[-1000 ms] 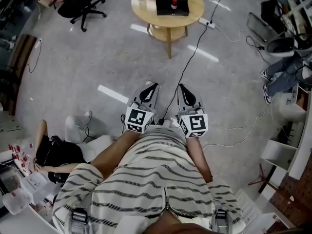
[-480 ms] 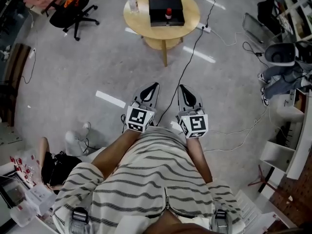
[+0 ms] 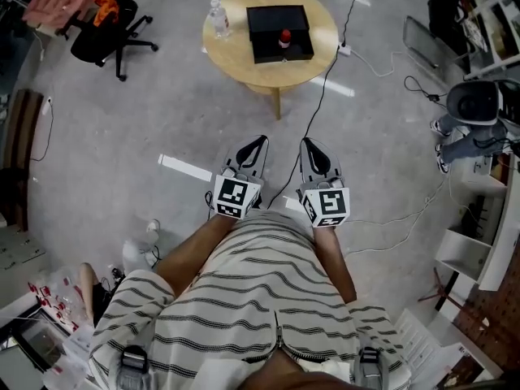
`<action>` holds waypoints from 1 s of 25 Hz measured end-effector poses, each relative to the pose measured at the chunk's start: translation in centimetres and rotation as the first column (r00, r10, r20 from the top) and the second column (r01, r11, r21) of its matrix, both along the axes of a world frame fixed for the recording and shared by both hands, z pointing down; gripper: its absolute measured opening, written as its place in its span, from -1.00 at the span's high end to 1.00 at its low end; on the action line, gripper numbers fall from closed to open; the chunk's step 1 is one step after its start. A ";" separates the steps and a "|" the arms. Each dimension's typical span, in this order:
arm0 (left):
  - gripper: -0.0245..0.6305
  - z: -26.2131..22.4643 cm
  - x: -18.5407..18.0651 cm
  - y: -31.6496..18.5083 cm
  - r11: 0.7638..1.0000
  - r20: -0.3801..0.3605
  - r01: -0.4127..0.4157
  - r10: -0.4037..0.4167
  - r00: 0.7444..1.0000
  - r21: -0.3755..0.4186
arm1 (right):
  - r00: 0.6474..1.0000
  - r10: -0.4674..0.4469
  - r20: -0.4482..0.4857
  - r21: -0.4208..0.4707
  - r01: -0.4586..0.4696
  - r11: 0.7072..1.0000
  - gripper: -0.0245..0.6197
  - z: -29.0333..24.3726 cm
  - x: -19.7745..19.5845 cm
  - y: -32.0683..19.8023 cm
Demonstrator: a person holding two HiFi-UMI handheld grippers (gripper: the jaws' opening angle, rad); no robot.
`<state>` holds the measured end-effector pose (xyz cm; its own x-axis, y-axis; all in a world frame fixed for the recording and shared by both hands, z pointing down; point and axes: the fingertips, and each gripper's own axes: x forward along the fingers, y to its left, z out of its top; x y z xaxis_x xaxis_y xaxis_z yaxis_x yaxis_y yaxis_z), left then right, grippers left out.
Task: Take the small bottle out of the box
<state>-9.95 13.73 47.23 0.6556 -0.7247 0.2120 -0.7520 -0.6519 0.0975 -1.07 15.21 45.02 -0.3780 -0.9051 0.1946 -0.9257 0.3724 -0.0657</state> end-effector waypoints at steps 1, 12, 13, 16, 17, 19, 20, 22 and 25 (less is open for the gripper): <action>0.86 0.0 -0.4 -0.9 1.000 -0.001 -0.005 0.005 1.000 -0.004 | 1.000 0.006 0.000 -0.002 -0.006 1.000 0.89 -0.1 -0.3 -0.9; 0.86 -0.1 -2.6 -7.7 0.998 -0.012 -0.066 0.066 0.998 -0.022 | 0.996 0.086 -0.015 -0.018 -0.086 0.996 0.89 -0.7 -2.2 -6.9; 0.86 0.0 -2.5 -8.1 0.997 -0.012 -0.067 0.067 0.998 -0.027 | 0.996 0.091 -0.012 -0.024 -0.091 0.996 0.89 -0.6 -2.0 -7.2; 0.86 0.3 -2.2 -9.1 0.997 -0.014 -0.064 0.064 0.998 -0.036 | 0.995 0.096 -0.007 -0.030 -0.096 0.995 0.89 -0.4 -1.5 -8.2; 0.86 0.4 -2.0 -9.5 0.997 -0.013 -0.062 0.062 0.998 -0.038 | 0.996 0.093 -0.008 -0.030 -0.093 0.995 0.89 -0.3 -1.3 -8.6; 0.86 0.7 -1.4 -10.2 0.998 -0.009 -0.057 0.056 0.998 -0.039 | 0.997 0.080 -0.009 -0.031 -0.080 0.996 0.89 0.0 -0.8 -9.5; 0.86 0.9 -1.1 -10.7 0.998 -0.006 -0.053 0.052 0.999 -0.038 | 0.997 0.071 -0.009 -0.032 -0.072 0.997 0.89 0.2 -0.6 -10.0; 0.85 1.2 -0.5 -12.0 0.999 0.001 -0.041 0.041 0.999 -0.034 | 0.999 0.053 -0.010 -0.032 -0.053 0.998 0.89 0.6 -0.1 -11.2; 0.85 1.0 0.2 -14.5 1.000 0.007 -0.013 0.013 1.000 -0.028 | 1.000 0.029 -0.009 -0.025 -0.030 0.999 0.89 0.7 0.8 -13.7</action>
